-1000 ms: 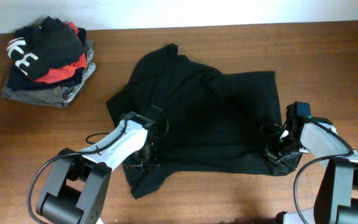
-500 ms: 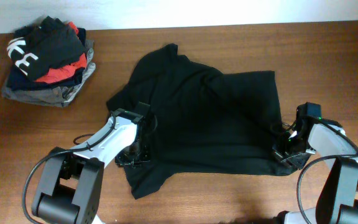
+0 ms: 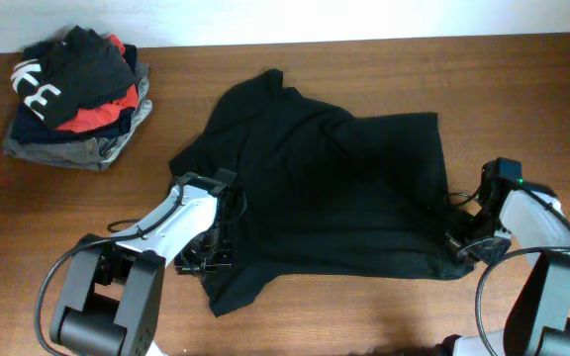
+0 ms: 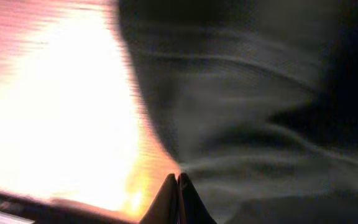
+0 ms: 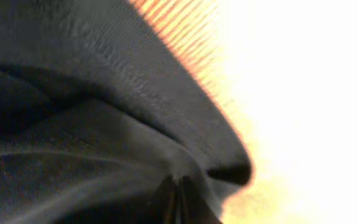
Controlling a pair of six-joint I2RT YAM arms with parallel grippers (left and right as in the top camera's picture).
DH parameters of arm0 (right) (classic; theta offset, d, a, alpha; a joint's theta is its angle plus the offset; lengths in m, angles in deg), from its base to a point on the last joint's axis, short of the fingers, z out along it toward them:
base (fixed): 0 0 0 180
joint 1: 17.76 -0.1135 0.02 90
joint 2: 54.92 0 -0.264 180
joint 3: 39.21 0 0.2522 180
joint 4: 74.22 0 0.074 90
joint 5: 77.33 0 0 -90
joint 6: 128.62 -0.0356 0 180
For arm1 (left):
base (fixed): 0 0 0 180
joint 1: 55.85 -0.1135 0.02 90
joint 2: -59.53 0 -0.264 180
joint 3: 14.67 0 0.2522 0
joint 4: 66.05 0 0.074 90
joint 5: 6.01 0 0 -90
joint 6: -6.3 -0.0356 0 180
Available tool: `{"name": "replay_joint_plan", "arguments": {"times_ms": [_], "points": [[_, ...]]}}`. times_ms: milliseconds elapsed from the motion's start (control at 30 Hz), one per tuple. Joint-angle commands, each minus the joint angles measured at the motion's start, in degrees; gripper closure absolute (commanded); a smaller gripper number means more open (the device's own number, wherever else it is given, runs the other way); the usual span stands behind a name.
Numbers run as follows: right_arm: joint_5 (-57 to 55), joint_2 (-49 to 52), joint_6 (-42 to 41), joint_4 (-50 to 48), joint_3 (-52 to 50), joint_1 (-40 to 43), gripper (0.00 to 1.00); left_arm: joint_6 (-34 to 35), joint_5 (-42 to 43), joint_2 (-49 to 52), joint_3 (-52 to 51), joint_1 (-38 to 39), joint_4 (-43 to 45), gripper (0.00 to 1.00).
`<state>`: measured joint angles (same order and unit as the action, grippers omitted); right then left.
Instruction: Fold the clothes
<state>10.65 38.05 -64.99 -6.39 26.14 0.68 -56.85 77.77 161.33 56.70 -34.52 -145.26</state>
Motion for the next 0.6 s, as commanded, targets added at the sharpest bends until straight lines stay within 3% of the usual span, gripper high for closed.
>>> {"name": "replay_joint_plan", "arguments": {"times_ms": [0,233,367,567], "points": [[-3.21,0.17,-1.16,1.73,3.69,1.27,0.96,3.37,-5.99,0.46,-0.42,-1.46,-0.02,0.99],[6.45,-1.46,4.09,5.33,6.73,1.42,0.96,3.1,-4.52,-1.18,-0.17,-2.34,1.05,0.99],[16.17,-2.25,12.04,6.51,6.71,1.25,0.96,-2.56,4.07,-2.99,-0.17,-1.99,6.49,0.99],[18.08,-2.23,15.23,6.51,5.07,-1.53,0.96,-4.07,7.58,-3.1,-0.17,-1.92,12.92,0.99]]}}
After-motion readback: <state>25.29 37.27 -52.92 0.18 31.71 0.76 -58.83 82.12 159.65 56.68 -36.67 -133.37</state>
